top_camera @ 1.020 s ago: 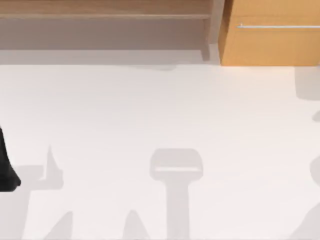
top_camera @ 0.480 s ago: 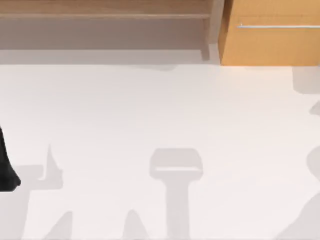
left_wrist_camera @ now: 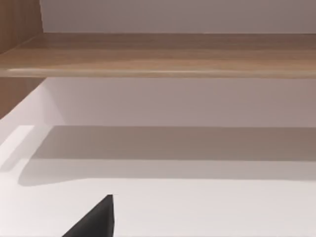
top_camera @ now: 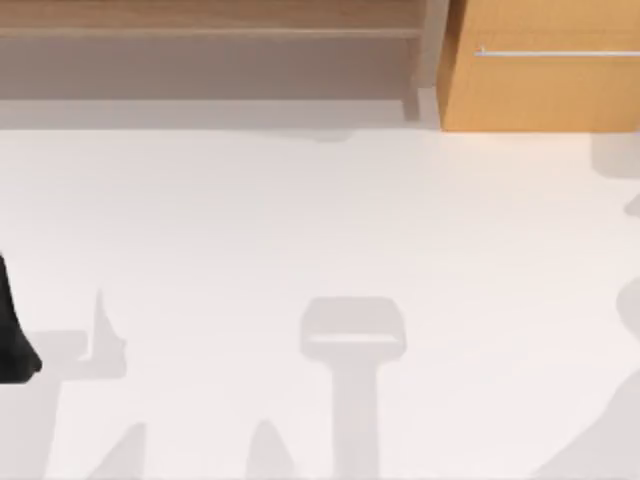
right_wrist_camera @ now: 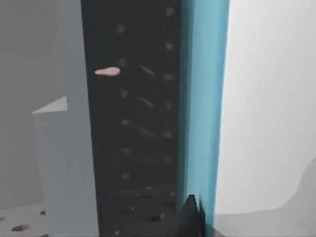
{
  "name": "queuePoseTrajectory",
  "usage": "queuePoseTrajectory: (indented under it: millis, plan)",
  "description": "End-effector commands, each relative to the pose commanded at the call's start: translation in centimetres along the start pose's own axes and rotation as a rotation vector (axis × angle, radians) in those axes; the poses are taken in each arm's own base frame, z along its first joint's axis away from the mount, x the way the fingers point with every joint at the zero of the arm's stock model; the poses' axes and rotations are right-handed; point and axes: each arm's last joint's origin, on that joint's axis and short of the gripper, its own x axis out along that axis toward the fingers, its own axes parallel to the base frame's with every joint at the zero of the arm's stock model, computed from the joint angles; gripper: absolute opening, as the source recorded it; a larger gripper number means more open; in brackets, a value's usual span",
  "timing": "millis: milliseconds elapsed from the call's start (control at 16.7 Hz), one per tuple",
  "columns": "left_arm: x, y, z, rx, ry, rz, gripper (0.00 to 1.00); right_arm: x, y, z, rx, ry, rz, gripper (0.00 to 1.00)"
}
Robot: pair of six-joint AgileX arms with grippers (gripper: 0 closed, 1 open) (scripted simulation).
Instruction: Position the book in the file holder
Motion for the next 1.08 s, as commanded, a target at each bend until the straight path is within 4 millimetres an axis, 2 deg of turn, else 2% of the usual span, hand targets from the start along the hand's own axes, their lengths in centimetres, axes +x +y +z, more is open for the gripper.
queuePoseTrajectory:
  millis: [720,1080]
  plan:
    - [0.00,0.00,0.00,0.000,0.000,0.000,1.00,0.00,0.00,0.00,0.000,0.000,0.000,0.98]
    - [0.00,0.00,0.00,0.000,0.000,0.000,1.00,0.00,0.00,0.00,0.000,0.000,0.000,1.00]
